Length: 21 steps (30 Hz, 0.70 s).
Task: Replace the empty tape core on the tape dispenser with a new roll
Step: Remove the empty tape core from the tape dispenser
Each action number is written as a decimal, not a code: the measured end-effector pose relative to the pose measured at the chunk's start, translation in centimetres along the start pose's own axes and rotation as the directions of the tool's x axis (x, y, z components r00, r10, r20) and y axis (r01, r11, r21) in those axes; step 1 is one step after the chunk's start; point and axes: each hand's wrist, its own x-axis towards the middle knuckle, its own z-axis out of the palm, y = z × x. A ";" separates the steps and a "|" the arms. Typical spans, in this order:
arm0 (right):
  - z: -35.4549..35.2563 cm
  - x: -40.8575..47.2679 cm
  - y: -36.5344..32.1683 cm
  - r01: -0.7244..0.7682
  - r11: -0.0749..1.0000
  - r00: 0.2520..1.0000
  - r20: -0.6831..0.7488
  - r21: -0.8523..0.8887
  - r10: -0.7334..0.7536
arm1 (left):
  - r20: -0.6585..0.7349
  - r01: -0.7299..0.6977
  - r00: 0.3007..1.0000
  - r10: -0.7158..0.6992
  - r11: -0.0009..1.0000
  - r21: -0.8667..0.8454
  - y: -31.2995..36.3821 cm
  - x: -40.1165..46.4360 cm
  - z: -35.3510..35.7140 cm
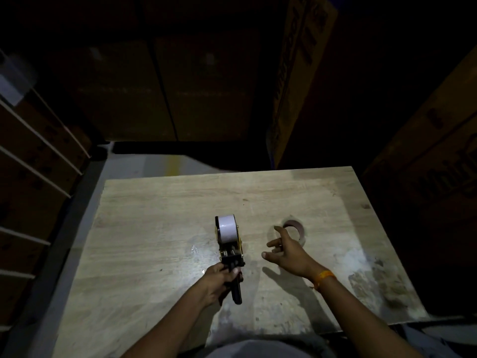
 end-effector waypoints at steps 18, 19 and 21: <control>5.2 9.6 -1.2 -0.215 0.977 0.976 0.031 0.000 0.215 | -0.176 -0.011 0.984 0.026 0.996 0.087 -0.4 1.4 -0.7; 5.5 10.2 -1.2 -0.239 0.970 0.971 0.021 0.038 0.238 | -0.168 -0.014 0.985 0.033 0.994 0.110 -0.4 1.5 -0.6; 6.1 11.8 -0.7 -0.267 0.957 0.963 -0.013 0.110 0.270 | -0.147 -0.013 0.988 0.037 0.987 0.161 -0.5 1.8 -1.0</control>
